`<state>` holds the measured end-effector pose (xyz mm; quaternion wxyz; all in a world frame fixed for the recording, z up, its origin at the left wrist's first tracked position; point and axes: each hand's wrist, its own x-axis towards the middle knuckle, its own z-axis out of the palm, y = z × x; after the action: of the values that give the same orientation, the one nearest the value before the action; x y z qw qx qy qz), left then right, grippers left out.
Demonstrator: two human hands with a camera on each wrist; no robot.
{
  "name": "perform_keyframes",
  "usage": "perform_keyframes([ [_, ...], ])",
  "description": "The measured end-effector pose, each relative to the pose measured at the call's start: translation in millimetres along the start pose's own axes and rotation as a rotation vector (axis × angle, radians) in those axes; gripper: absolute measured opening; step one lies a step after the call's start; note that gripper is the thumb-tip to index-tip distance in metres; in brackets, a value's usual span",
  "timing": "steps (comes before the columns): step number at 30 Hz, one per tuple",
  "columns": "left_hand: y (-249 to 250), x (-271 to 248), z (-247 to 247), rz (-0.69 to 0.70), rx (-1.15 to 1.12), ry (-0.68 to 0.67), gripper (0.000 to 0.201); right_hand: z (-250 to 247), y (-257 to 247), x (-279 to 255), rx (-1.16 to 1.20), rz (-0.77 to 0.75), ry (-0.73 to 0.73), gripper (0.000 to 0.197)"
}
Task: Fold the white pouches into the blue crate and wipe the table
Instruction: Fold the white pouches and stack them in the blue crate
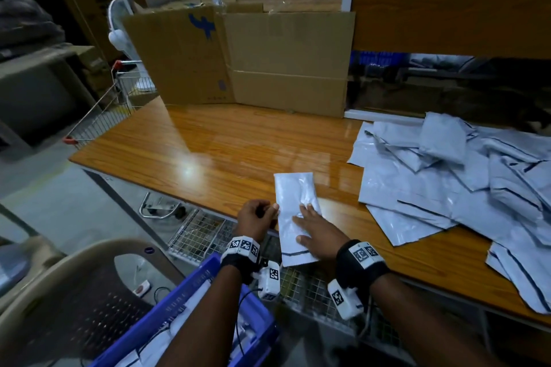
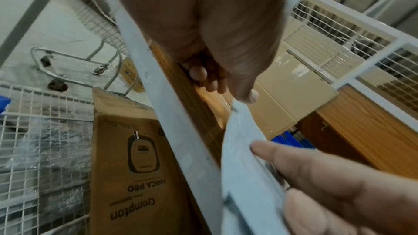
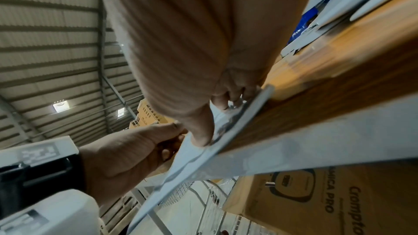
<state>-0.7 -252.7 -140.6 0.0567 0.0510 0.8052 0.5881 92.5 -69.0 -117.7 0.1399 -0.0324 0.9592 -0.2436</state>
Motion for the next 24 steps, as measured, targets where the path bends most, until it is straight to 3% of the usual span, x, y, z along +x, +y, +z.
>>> perform_keyframes([
  [3, 1.5, 5.8, 7.3, 0.085, 0.155, -0.037, 0.044, -2.0, 1.2, -6.2, 0.157, -0.013, 0.077, 0.052],
  [6, 5.5, 11.2, 13.9, 0.101, 0.321, 0.014, 0.049, -17.1, 14.1, -18.7, 0.284, 0.043, 0.295, 0.045],
  [11, 8.9, 11.9, 18.4, 0.072, 0.384, 0.077, 0.047, -55.2, 82.9, -42.0, 0.168, 0.304, 0.606, 0.051],
  [13, 4.7, 13.6, 17.9, 0.067, 0.379, 0.076, 0.051, -72.3, 107.2, -53.2, 0.068, 0.422, 0.59, 0.056],
  [16, 1.9, 16.2, 18.1, 0.04, 0.362, 0.055, 0.047, -79.0, 120.9, -58.1, -0.172, 0.514, 0.372, 0.056],
  [18, 10.4, 13.8, 17.2, 0.014, 0.356, 0.049, 0.038, -68.0, 117.3, -51.2, -0.337, 0.487, 0.259, 0.055],
  [20, 16.3, 13.1, 15.1, -0.02, 0.335, 0.06, 0.028, -54.2, 106.2, -41.6, -0.393, 0.445, 0.242, 0.056],
  [24, 16.5, 14.4, 6.3, -0.053, 0.289, 0.093, 0.021, -38.8, 64.6, -20.0, -0.3, 0.329, 0.173, 0.058],
])
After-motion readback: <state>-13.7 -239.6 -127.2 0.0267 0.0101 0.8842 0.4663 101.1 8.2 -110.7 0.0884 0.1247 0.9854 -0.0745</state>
